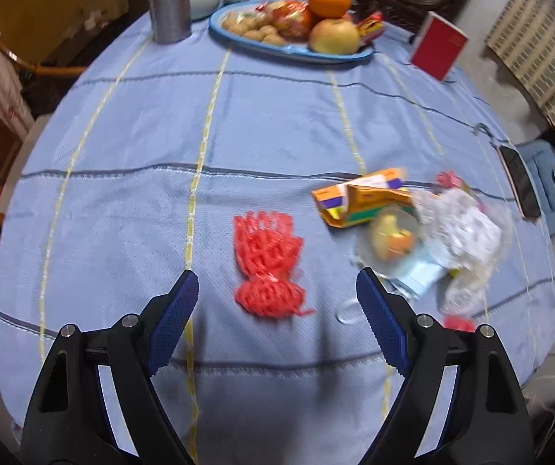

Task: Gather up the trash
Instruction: 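Grasp the red foam mesh net with the left gripper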

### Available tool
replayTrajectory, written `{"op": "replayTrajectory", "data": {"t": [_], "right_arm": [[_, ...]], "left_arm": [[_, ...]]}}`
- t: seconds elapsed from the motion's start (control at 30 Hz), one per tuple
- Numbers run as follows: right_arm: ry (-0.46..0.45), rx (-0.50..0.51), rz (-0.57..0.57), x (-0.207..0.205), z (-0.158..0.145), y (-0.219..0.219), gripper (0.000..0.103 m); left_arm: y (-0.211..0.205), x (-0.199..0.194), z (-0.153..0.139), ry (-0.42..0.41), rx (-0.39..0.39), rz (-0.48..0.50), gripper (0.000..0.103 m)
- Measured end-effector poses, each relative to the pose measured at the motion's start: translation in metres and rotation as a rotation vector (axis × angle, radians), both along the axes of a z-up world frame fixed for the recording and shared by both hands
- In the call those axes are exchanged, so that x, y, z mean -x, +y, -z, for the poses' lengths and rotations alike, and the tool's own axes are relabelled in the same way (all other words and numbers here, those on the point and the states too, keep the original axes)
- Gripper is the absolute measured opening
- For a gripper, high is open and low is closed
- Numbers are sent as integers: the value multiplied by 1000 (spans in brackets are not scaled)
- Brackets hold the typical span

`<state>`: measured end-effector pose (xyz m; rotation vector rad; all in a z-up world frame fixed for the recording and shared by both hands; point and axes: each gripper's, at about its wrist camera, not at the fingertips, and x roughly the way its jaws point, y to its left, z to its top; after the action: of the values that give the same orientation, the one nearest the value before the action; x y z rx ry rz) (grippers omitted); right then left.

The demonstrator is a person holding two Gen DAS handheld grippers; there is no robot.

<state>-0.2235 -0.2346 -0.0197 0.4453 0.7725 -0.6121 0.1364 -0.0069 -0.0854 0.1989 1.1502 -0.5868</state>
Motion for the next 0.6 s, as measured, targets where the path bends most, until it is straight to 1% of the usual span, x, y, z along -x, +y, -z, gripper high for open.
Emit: {"op": "replayTrajectory", "data": {"t": [0.1, 0.2, 0.27, 0.3, 0.33, 0.37, 0.4, 0.43, 0.47, 0.6], "right_arm": [[26, 0, 13, 3, 3, 1, 92], [51, -2, 15, 4, 5, 3, 92], [62, -2, 10, 2, 6, 4, 92], [67, -1, 6, 0, 7, 6, 92], [71, 0, -1, -2, 7, 7, 91], [73, 0, -8, -4, 7, 8, 91], [72, 2, -16, -7, 6, 9, 91], [66, 3, -26, -11, 5, 10, 91], [59, 1, -36, -15, 4, 10, 92], [33, -31, -88, -38, 5, 9, 92]], "left_arm": [[0, -10, 13, 32, 8, -14, 81], [-4, -16, 24, 42, 7, -16, 81], [-7, -21, 32, 57, 5, -16, 79], [-8, -22, 36, 66, 5, -15, 76], [-10, -23, 41, 81, 11, -6, 62], [-11, -22, 41, 68, 1, -2, 58], [-12, -19, 39, 57, 1, 14, 39], [-11, -15, 35, 75, 26, 44, 31], [-8, -12, 30, 74, 46, 52, 31], [10, 12, -4, 0, 92, 74, 31]]}}
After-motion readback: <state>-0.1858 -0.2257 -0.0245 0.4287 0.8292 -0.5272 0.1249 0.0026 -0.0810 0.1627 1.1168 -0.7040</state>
